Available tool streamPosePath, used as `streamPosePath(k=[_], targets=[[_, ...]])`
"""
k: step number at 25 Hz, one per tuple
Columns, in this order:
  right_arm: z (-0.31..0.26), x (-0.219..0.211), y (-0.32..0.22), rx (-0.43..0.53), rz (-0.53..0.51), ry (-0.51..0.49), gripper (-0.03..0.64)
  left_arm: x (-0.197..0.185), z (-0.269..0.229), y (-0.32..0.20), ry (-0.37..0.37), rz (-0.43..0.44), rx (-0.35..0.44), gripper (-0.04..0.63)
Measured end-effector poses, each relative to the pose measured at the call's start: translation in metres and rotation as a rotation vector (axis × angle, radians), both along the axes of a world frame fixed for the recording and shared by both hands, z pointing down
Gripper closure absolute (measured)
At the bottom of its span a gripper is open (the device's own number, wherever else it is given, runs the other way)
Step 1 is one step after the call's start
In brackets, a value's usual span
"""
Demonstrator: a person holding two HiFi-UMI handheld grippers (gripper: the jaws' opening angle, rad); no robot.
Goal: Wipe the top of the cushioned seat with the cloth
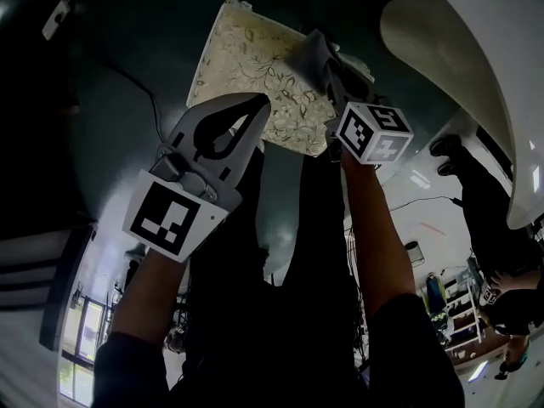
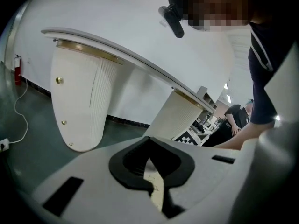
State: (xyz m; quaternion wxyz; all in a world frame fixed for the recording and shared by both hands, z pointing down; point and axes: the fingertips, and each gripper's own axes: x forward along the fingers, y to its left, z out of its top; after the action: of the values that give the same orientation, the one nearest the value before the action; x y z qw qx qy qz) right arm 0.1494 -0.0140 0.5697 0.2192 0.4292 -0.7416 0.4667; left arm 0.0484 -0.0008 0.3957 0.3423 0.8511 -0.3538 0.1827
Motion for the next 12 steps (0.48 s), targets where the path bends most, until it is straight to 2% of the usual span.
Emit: streamPosePath(k=[12], targets=[[0.001, 0.099, 0.045, -0.041, 0.112, 0.035, 0.584, 0.083, -0.006, 0.018, 0.002, 0.103, -0.008, 0.588]])
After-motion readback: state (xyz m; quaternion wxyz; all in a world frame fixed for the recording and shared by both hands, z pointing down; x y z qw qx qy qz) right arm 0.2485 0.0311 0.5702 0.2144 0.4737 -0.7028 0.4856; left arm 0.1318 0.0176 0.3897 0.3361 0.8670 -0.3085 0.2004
